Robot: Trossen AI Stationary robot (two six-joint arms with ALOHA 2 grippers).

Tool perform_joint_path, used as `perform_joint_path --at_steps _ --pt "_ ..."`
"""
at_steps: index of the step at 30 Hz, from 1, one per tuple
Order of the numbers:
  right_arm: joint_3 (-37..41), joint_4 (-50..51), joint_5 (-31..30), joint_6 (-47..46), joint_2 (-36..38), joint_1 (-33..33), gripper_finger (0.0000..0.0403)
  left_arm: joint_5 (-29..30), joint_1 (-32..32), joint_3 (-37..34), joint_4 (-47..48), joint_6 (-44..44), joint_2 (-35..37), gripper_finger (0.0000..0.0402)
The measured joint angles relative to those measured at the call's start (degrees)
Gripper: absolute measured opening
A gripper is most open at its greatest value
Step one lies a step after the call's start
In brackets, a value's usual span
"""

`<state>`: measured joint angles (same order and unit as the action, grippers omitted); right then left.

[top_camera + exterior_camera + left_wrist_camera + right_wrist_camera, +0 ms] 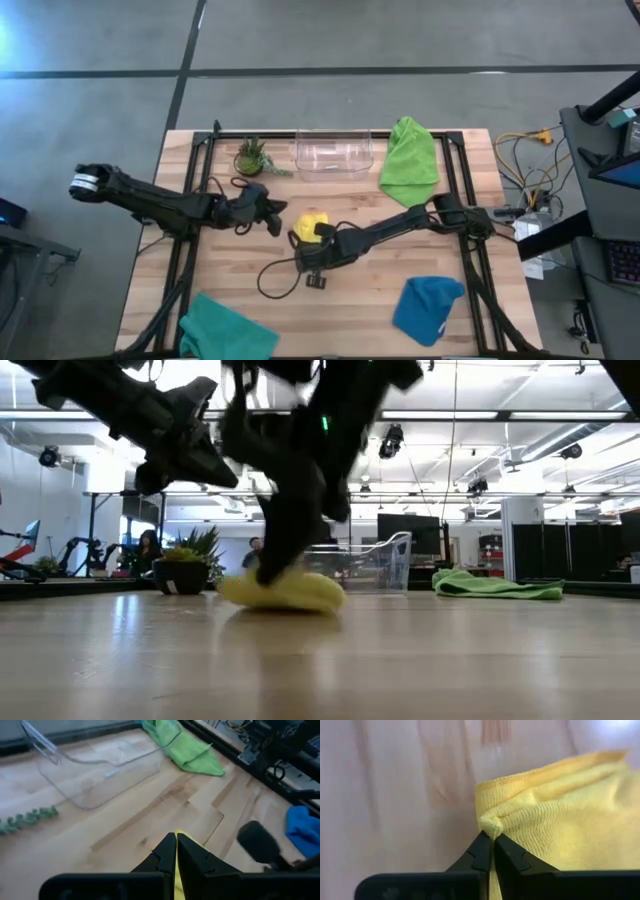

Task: Fold microfiber towels
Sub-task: Put the yellow microfiber towel into the transparent bin

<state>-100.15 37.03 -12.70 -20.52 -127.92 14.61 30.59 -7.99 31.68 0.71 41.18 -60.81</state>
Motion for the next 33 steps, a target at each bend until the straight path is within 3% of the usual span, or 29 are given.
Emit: perform_joint_path --at_steps 16,33 --pt "-13.2 13.1 -0.4 1.6 2.9 -1.5 0.0009 0.0 0.0 -0.1 9.0 -3.2 10.0 0.0000" --pt "-30.1 26.2 -1.0 10.8 2.9 -10.7 0.0008 -1.8 0.0 -0.1 9.4 -6.1 18.6 0.0000"
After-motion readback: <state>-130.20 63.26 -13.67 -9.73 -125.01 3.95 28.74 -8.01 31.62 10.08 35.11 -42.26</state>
